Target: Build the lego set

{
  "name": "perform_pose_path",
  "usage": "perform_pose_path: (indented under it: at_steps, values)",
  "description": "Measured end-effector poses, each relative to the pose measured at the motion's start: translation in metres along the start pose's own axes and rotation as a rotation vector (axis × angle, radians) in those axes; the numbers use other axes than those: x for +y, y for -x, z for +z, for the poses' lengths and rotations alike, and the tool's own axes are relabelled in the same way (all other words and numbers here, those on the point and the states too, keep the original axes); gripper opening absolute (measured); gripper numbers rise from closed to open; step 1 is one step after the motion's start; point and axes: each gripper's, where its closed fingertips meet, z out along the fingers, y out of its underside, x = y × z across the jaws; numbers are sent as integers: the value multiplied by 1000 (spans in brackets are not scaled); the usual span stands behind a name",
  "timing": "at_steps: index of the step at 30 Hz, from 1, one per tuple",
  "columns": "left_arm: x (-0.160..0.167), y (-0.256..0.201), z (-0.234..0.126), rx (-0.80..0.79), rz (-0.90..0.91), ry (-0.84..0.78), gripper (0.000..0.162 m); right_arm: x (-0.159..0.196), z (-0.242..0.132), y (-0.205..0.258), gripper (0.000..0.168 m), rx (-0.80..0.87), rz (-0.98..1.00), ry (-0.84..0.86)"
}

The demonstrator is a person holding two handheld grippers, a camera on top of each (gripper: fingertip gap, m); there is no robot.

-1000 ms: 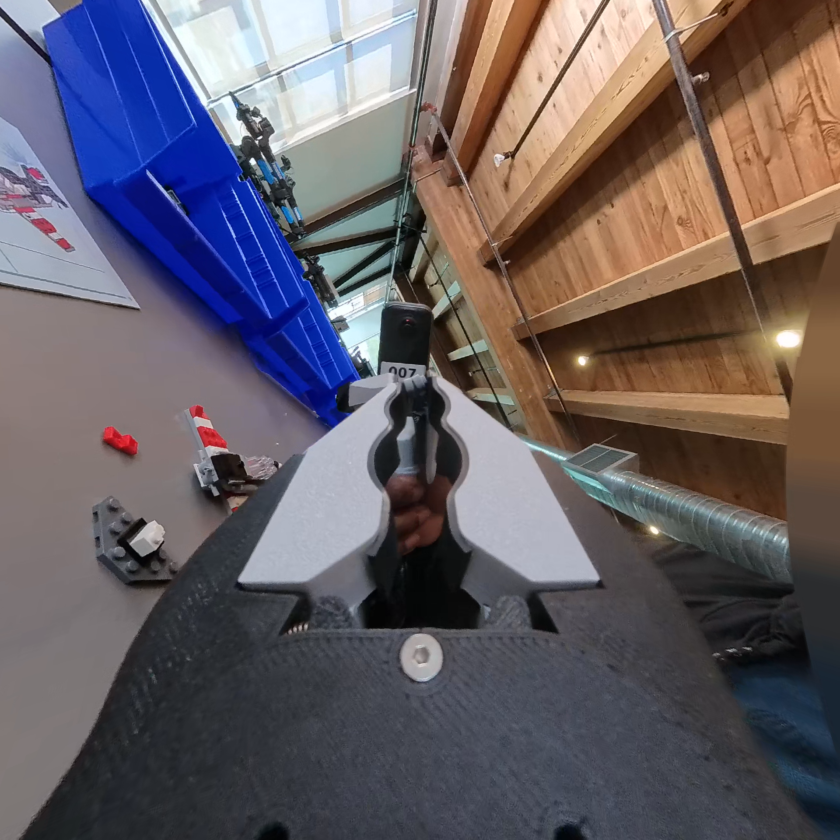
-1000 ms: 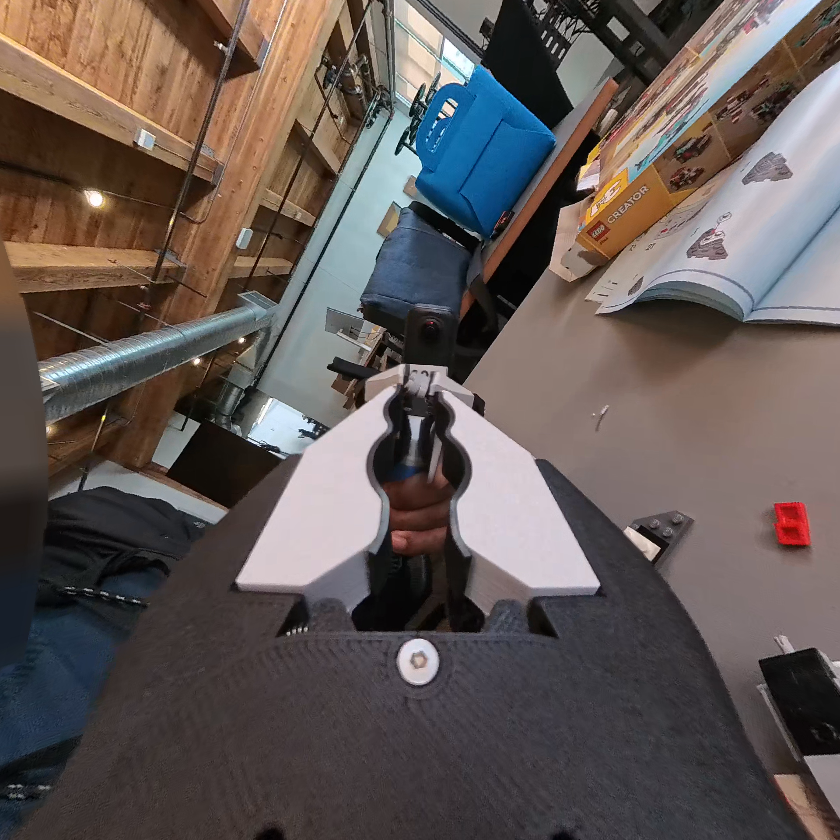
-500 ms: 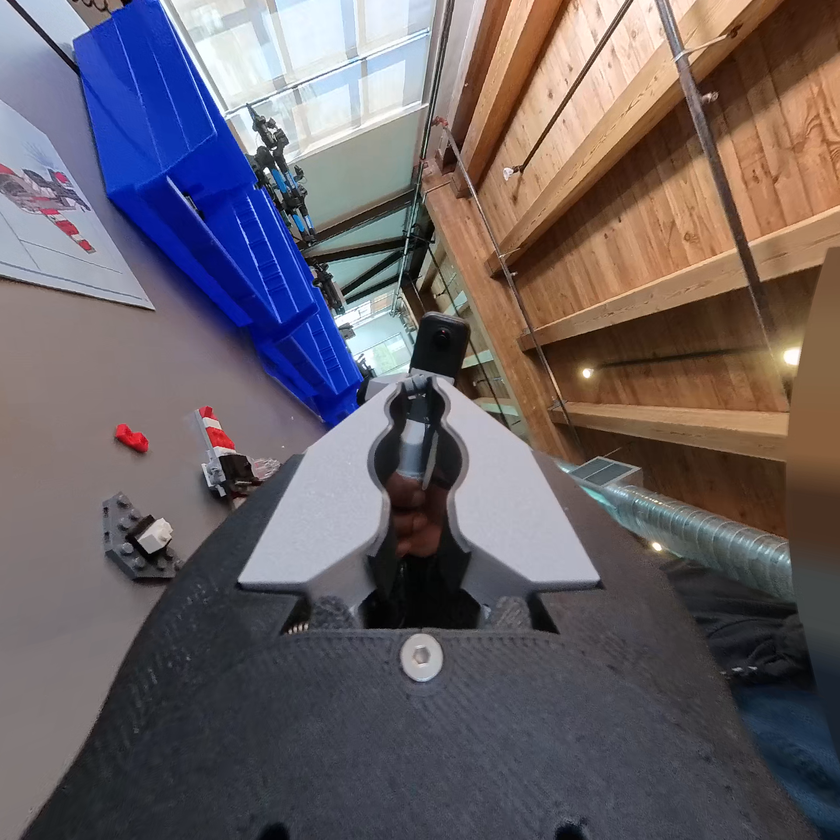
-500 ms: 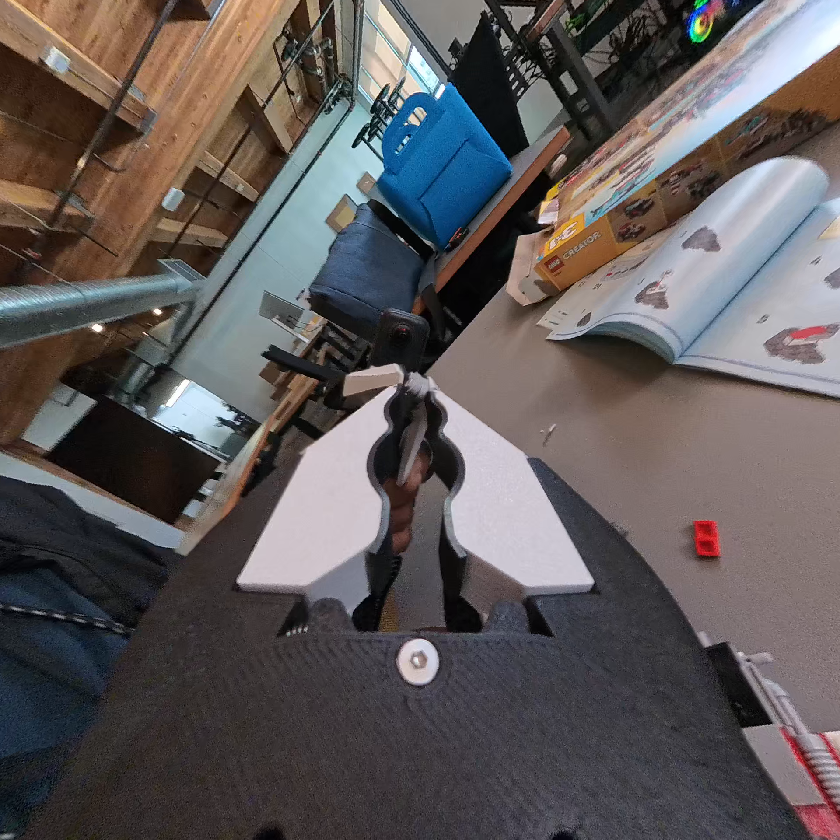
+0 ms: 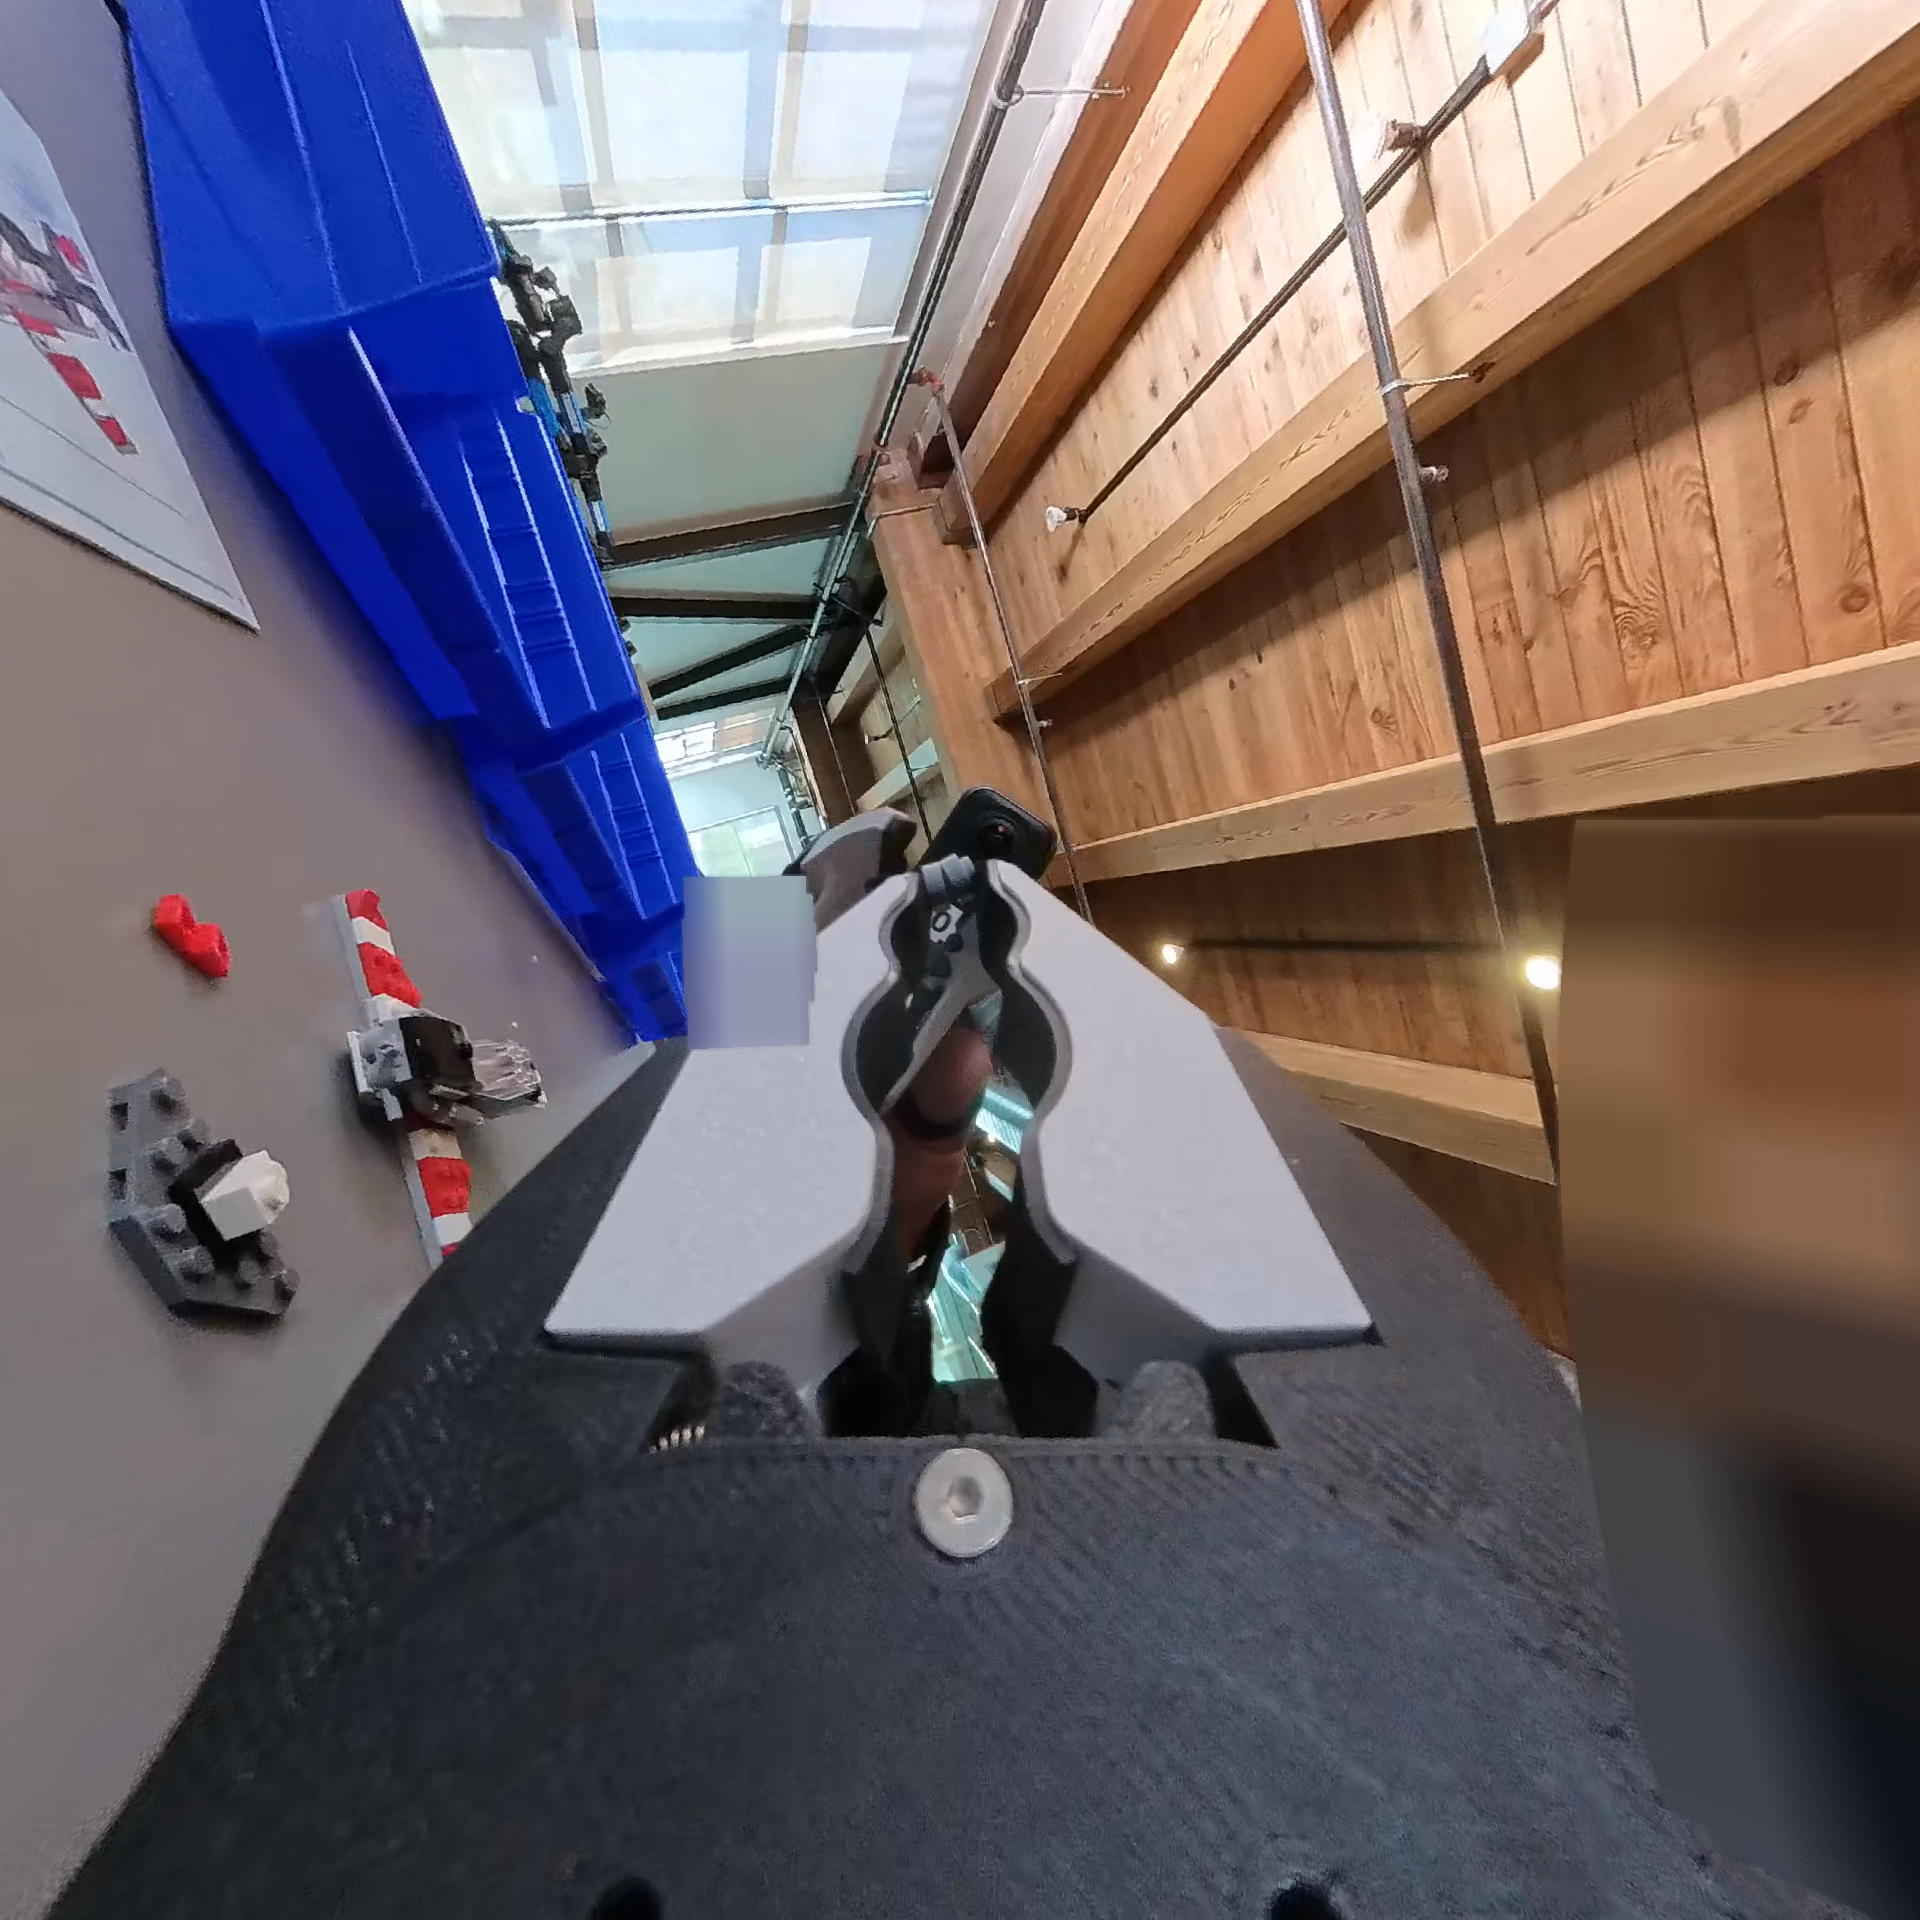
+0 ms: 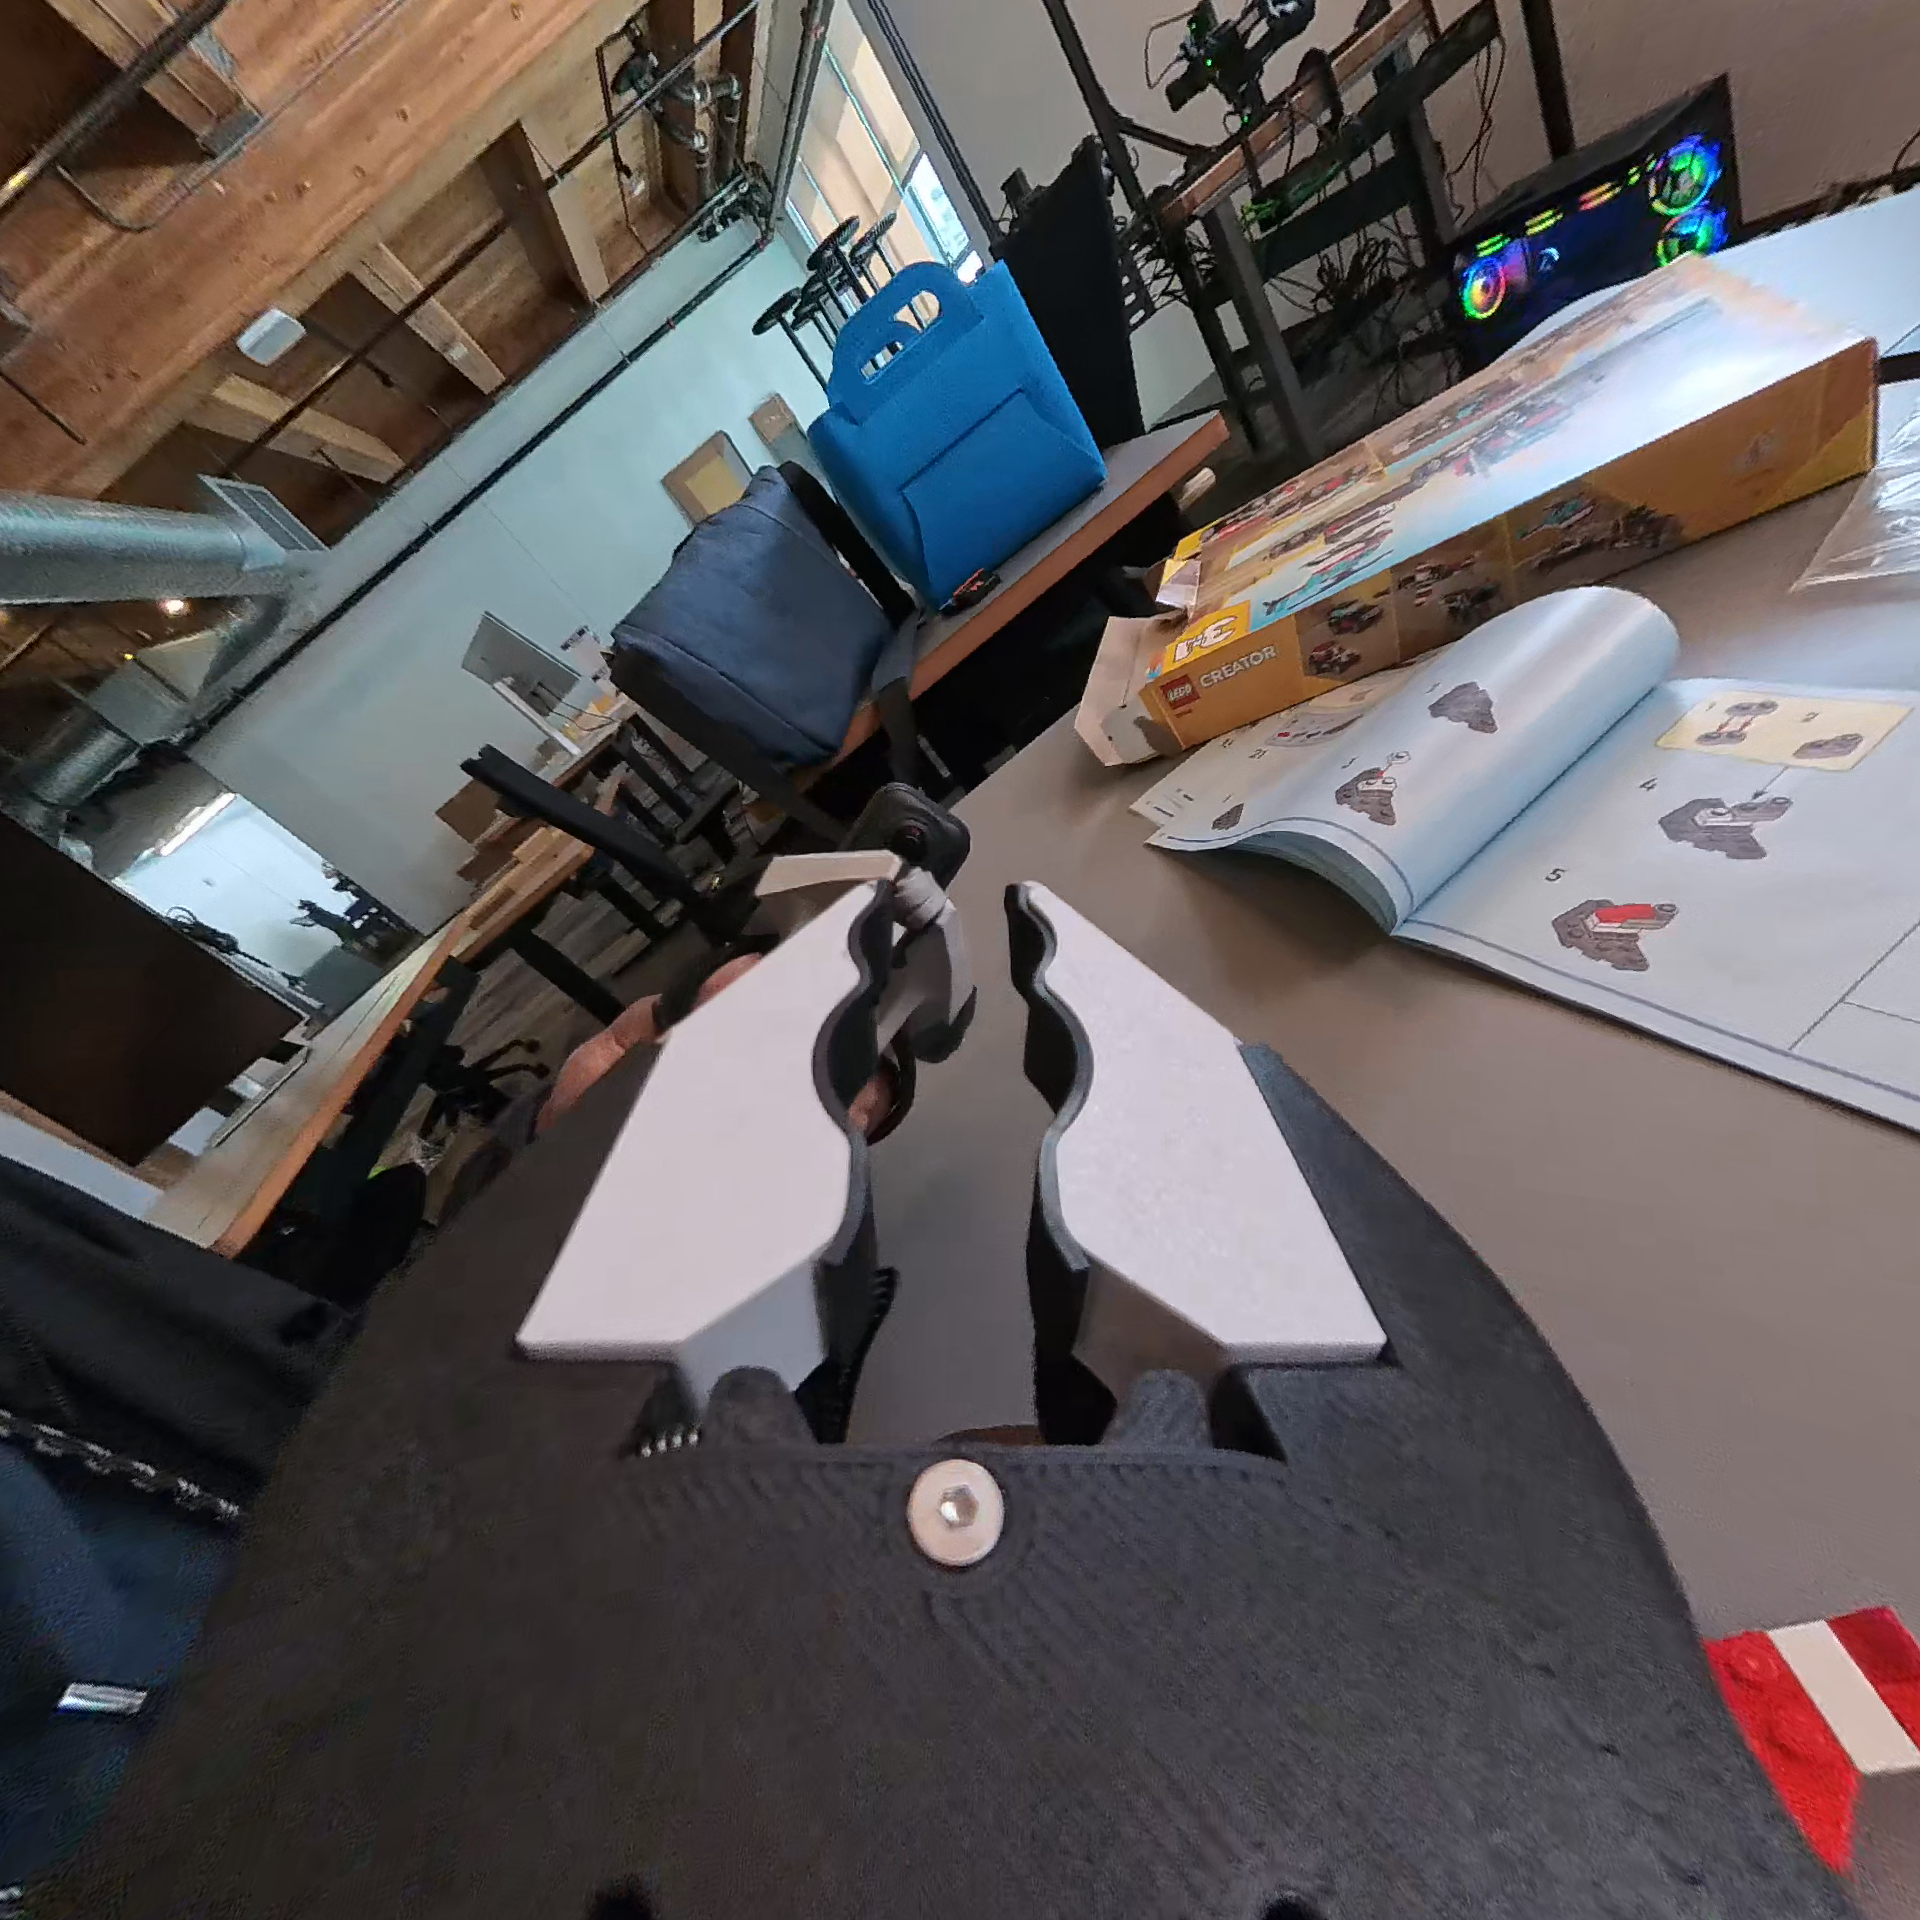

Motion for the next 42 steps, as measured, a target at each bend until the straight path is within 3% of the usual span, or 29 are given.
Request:
perform_pose_path:
  at_steps: [14, 29, 39, 42]
  values:
    - [7, -2, 3, -76, 161, 68, 8, 6, 5, 10, 9, -119, 217, 15]
    - [2, 5, 3, -96, 126, 32, 8, 7, 6, 4, 9, 4, 5, 15]
    - [-15, 6, -10, 54, -146, -90, 8, 2, -2, 2, 24, 91, -482, 46]
    - [-9, 4, -5, 100, -200, -67, 8, 2, 1, 5, 24, 94, -527, 63]
